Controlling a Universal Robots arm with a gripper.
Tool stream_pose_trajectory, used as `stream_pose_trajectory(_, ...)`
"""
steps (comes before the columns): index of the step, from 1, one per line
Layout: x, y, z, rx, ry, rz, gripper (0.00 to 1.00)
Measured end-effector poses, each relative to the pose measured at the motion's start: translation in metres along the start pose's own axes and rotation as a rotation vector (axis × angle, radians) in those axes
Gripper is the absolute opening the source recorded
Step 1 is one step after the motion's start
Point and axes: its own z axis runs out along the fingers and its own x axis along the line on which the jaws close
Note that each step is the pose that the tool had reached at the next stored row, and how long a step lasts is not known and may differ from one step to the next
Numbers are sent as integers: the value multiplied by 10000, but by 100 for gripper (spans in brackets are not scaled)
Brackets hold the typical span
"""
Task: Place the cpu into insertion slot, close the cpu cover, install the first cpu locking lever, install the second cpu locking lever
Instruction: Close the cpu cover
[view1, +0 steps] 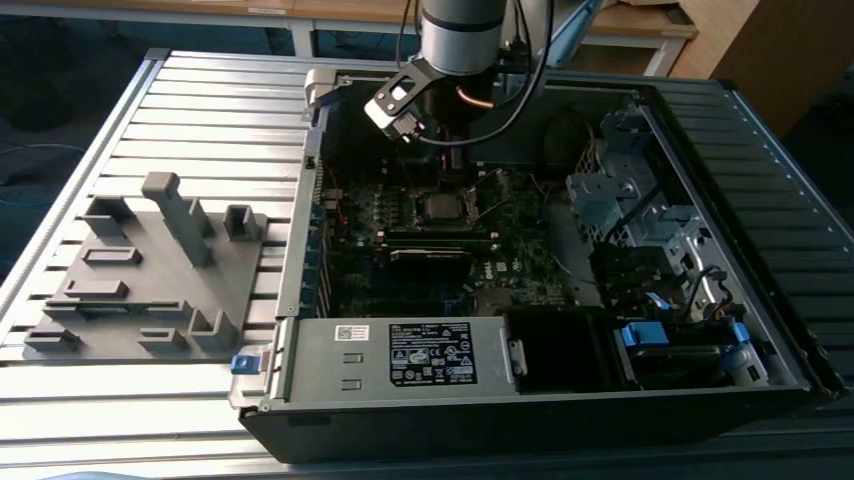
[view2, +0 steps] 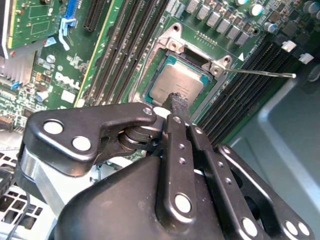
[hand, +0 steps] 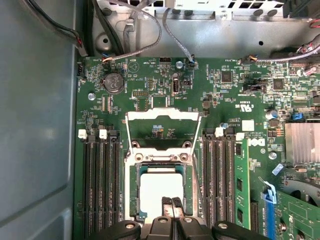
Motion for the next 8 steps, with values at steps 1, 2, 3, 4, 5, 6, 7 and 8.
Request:
stream_pose_trajectory(1,0,1,-15,0,1,0,10)
stream_pose_trajectory(2,-1,1,-29,0,0,0,10)
stream_pose_trajectory(3,-1,2,-36,0,0,0,10)
stream_pose_trajectory(4,-1,2,-38,-1,2,0,10)
stream_pose_trajectory(5,0,2,-38,-2,3,0,10)
stream_pose_trajectory(6,0,2,-38,-2,3,0,10)
stream_pose_trajectory(7,-1,2,-41,0,0,0,10)
stream_pose_trajectory(8,-1,2,-46,0,1,0,10)
